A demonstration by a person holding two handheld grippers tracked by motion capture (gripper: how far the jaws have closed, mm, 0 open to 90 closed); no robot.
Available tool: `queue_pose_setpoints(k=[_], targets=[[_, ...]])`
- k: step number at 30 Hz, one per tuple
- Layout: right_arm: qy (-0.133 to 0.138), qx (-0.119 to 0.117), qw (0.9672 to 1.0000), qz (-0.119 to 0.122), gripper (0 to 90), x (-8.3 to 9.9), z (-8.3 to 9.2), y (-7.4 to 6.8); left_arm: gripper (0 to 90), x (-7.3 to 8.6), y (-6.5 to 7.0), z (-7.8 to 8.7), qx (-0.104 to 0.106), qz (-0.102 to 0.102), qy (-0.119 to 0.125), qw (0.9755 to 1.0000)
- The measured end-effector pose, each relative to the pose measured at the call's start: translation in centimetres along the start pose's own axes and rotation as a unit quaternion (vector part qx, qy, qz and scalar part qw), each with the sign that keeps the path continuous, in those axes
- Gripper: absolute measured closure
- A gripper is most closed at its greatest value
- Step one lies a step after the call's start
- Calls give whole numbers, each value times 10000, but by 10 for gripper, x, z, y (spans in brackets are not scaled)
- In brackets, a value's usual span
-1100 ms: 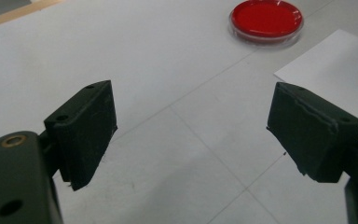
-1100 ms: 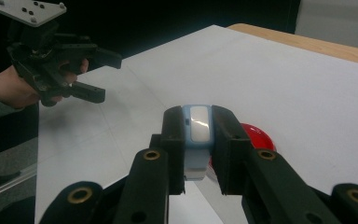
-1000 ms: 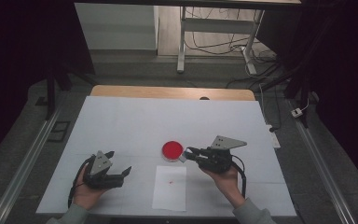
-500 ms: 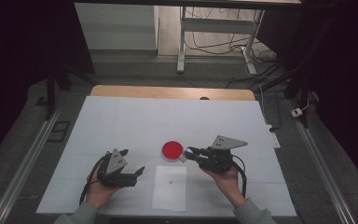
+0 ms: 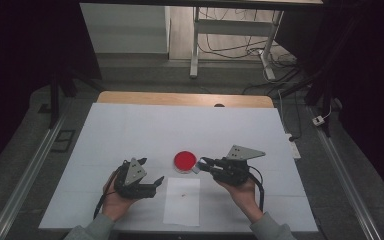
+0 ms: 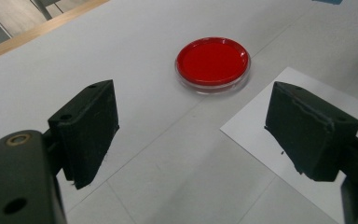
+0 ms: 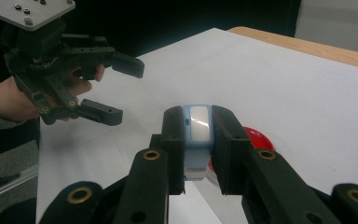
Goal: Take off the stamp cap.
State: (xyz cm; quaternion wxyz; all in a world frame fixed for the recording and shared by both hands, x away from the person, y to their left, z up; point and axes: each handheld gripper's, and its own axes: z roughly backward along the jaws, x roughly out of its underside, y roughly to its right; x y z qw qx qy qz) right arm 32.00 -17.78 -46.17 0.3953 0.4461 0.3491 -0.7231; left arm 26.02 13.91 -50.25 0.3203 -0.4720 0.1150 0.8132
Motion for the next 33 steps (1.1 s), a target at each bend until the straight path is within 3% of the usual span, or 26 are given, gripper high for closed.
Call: queue_pose_setpoints(k=[33], targets=[[48, 17, 10000, -10, 748, -1, 0, -1, 179, -26, 21, -26, 223, -207, 50, 9995]])
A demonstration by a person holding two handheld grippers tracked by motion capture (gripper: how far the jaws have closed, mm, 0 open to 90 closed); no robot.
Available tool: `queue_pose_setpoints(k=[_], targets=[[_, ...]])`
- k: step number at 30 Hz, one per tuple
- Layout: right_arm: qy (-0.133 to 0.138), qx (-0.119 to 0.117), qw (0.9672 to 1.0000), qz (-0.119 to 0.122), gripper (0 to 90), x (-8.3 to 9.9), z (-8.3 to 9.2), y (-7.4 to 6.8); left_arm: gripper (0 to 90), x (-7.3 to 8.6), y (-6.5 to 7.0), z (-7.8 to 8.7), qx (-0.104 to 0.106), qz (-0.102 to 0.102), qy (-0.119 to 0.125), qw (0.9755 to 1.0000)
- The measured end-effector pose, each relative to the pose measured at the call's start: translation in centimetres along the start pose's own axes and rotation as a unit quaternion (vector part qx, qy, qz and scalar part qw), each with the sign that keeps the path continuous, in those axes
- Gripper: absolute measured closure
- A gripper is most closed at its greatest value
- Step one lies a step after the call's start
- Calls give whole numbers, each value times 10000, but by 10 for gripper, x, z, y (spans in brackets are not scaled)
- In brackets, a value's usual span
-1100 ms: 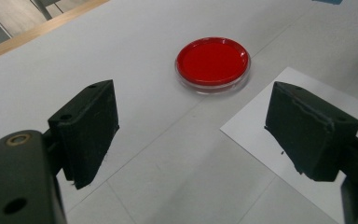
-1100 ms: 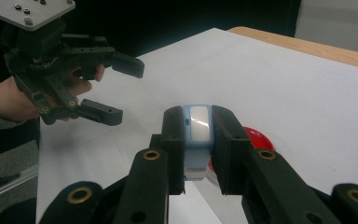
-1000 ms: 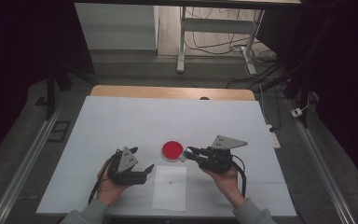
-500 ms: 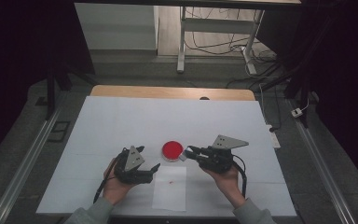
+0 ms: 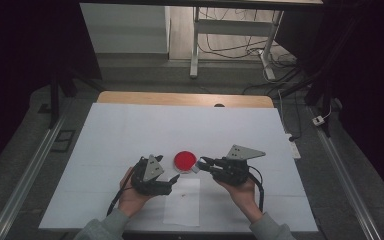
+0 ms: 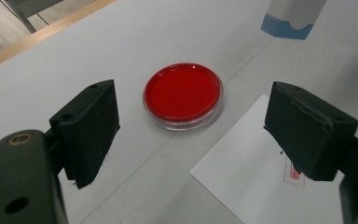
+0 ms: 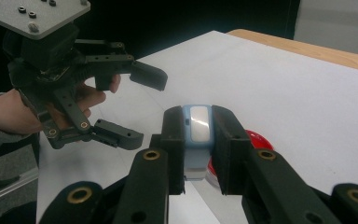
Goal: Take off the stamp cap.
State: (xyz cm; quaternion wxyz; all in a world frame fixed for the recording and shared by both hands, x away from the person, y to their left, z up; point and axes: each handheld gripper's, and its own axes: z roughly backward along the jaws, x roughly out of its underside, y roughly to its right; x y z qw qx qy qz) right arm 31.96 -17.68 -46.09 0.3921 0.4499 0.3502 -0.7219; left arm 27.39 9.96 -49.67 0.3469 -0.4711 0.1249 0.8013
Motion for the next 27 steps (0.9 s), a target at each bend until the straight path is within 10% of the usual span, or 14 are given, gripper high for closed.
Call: queue_pose_setpoints(k=[27], targets=[[1, 19, 10000, -11, 748, 2, -3, -1, 199, -15, 16, -22, 119, -203, -6, 9997]])
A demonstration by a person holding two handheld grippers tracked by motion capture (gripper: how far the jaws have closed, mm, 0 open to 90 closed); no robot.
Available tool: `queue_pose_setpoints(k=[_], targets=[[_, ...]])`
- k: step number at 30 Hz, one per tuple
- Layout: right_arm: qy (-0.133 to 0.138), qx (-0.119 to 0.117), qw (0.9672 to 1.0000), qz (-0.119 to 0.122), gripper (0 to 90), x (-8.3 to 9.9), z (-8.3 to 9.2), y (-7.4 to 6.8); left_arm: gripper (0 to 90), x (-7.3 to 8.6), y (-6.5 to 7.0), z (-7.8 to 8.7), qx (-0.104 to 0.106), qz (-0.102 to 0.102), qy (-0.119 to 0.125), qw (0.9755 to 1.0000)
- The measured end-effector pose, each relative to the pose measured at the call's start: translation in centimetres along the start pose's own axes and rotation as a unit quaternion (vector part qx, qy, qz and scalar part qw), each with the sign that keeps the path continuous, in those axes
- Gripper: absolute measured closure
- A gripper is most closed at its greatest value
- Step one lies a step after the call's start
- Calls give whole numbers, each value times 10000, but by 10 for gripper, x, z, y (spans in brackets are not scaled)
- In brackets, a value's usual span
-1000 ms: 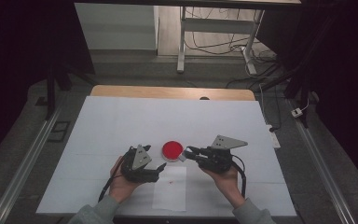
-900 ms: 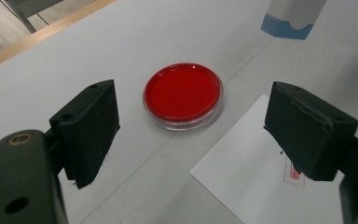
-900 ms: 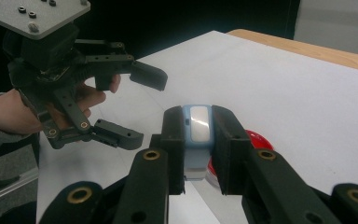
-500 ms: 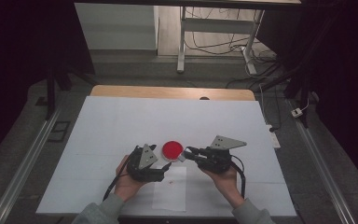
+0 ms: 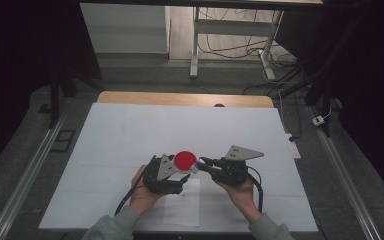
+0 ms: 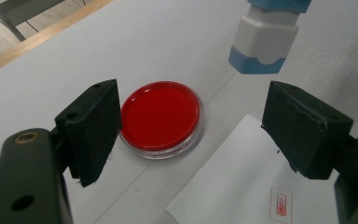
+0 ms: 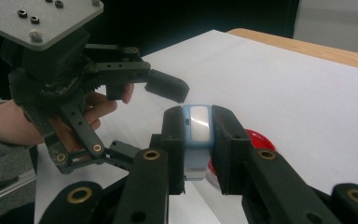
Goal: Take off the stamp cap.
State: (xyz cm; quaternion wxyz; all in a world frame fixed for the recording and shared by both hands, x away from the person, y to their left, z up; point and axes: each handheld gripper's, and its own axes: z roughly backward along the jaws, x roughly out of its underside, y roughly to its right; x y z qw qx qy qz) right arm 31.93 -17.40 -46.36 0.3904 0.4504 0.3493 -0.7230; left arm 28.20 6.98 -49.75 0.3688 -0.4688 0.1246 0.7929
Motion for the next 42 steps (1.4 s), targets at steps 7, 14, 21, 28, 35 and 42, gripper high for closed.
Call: queue_pose_setpoints(k=[7, 14, 21, 28, 35, 42], targets=[[38, 16, 10000, -19, 748, 1, -1, -1, 204, -3, 5, -4, 35, -37, 9, 10000], [127, 9, 9998, -134, 748, 2, -3, -2, 217, -6, 9, -7, 80, -108, 22, 9999], [217, 82, 9994, -252, 748, 3, -6, -4, 261, -7, 12, -9, 54, -181, 79, 9998], [259, 153, 9990, -325, 748, 4, -6, -3, 306, -7, 13, -11, 62, -237, 74, 9997], [300, 163, 9986, -410, 748, 5, -7, -3, 385, -7, 14, -11, 127, -307, 47, 9994], [342, 144, 9975, -594, 748, 8, -11, -2, 465, -7, 14, -11, 103, -383, 10, 9992]])
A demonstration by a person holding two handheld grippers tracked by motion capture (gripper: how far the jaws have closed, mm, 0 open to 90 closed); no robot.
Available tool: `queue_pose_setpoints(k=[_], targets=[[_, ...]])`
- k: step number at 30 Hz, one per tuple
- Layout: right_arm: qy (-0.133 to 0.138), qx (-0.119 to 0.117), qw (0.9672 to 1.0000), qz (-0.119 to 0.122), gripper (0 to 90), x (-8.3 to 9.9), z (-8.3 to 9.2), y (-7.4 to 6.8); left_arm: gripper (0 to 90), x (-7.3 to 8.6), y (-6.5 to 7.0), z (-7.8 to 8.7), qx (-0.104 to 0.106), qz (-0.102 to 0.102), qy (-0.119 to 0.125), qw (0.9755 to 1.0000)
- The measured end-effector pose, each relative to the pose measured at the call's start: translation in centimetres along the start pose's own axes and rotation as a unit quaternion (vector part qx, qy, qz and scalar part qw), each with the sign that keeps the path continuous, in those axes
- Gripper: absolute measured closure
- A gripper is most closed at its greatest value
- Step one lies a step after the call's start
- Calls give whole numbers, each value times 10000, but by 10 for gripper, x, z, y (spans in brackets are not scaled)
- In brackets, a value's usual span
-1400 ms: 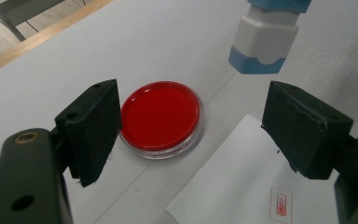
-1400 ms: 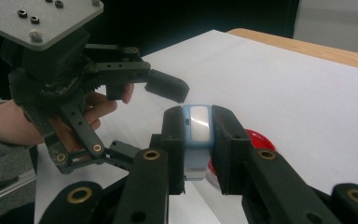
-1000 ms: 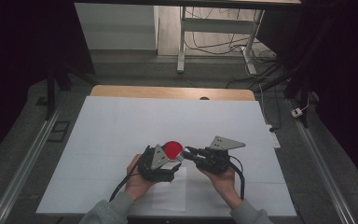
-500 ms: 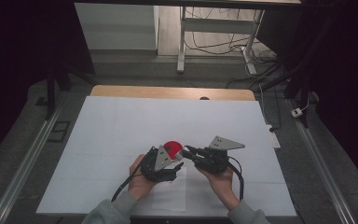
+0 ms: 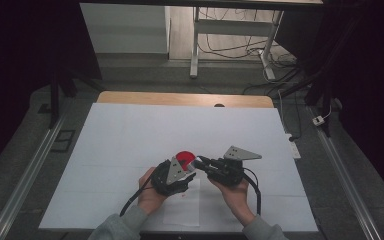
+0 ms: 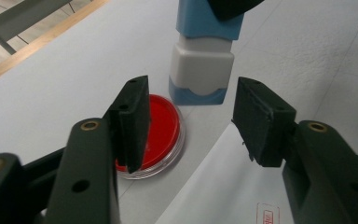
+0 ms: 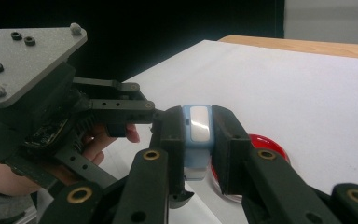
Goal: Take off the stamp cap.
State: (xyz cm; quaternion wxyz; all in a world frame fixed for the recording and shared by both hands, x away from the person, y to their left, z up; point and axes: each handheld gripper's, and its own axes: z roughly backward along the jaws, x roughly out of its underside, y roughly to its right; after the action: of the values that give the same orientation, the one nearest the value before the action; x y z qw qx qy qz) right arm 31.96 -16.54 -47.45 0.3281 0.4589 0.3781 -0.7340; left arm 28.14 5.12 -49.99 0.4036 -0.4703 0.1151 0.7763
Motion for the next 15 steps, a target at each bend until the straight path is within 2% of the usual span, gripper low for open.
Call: queue_pose_setpoints(k=[6, 15], targets=[[-8, -11, 10000, -42, 748, 1, -1, 0, 540, 0, 0, 0, -28, -79, -31, 10000], [10, -32, 9999, -115, 748, 2, -1, 1, 578, 2, 2, -2, -43, -213, -73, 9997]])
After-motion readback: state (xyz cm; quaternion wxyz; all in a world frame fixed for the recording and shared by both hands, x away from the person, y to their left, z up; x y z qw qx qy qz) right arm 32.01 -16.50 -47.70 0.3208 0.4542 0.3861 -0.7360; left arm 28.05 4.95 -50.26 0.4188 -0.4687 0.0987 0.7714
